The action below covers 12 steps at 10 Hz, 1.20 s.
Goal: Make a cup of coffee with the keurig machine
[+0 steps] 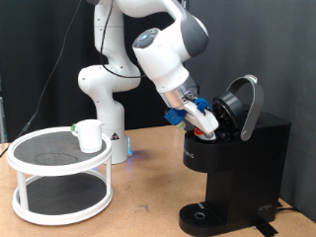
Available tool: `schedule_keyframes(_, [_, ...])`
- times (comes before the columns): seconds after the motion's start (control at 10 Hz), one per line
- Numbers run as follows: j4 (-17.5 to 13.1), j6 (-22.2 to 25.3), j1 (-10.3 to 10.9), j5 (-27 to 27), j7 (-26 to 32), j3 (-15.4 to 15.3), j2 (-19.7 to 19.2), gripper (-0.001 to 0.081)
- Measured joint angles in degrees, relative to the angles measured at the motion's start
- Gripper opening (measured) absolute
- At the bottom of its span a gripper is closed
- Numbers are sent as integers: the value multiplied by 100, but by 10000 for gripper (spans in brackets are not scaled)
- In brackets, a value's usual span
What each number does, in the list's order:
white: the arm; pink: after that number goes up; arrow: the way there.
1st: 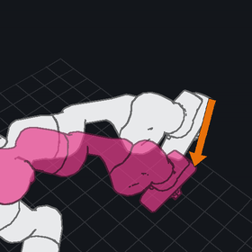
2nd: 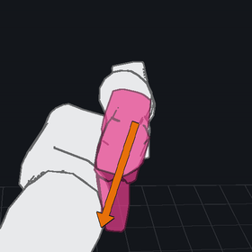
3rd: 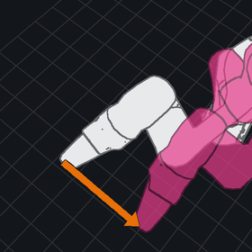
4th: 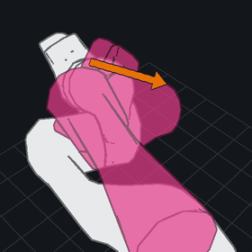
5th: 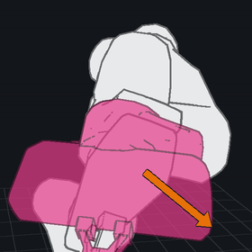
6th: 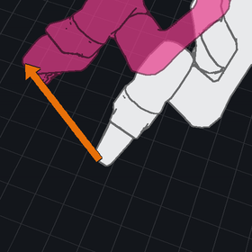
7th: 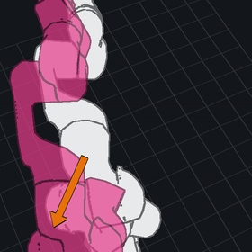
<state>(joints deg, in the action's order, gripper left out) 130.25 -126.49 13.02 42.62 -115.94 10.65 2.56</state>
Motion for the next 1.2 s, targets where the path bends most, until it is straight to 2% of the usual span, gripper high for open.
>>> schedule_keyframes(0.1, [0,-2,0,0,-1,0,-17,471])
schedule_keyframes(0.2, [0,-3,0,1,-1,0,-35,649])
schedule_keyframes(0.3, [0,-4,0,14,0,0,-51,709])
schedule_keyframes(0.7, [-31,192,-13,269,292,13,-27,734])
schedule_keyframes(0.9, [-53,463,-31,283,373,55,83,734])
schedule_keyframes(1.2, [-47,593,-38,250,414,83,242,734])
